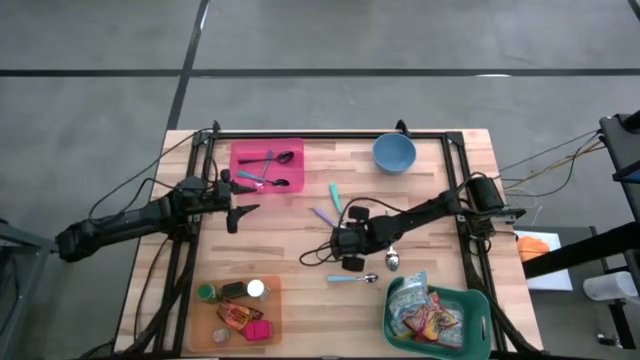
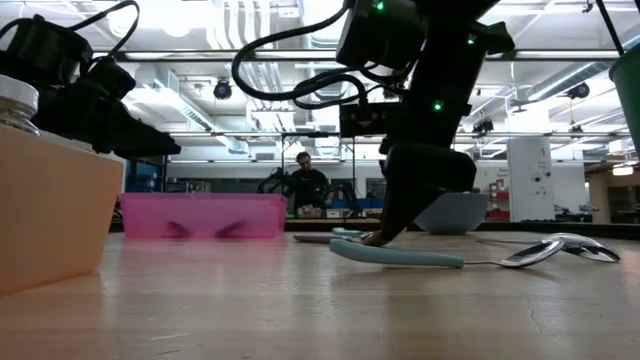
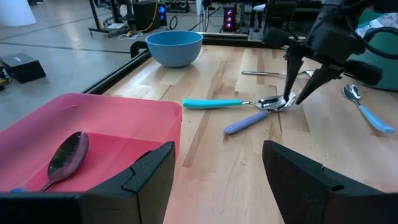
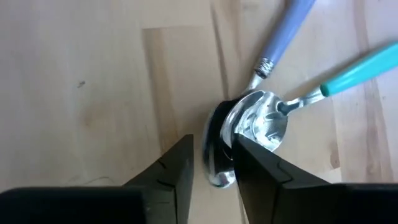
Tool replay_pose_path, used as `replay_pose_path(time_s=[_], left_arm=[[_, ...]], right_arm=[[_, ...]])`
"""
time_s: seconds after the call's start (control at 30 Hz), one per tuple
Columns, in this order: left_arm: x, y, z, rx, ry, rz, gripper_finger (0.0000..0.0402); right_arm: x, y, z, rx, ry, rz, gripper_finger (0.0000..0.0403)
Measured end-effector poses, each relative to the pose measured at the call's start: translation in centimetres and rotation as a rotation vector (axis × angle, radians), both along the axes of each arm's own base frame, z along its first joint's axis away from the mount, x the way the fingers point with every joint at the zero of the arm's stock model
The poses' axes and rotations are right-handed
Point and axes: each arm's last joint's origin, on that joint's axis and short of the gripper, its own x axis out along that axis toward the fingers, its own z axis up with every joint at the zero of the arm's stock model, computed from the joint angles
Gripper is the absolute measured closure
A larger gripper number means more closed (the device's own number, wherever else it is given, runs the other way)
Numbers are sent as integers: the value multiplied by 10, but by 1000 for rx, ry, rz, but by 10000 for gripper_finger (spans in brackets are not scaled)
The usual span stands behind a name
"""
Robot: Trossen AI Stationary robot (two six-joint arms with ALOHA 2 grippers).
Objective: Pick & Place Food Item
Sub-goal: Put the green spoon into the pink bin
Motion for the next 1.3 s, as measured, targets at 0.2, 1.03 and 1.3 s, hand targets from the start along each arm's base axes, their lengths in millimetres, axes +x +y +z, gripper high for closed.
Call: replay_pose_path(time_s=[0.2, 1.03, 1.3], left_arm=[[0, 0, 0, 0, 0, 0, 158], [0, 0, 0, 0, 0, 0, 158], [0, 0, 0, 0, 0, 0, 158]], right_arm=[[-1, 9, 0, -12, -2, 38, 296], [0, 18, 29, -70, -92, 44, 296], [5, -6, 62, 40, -284, -239, 296]])
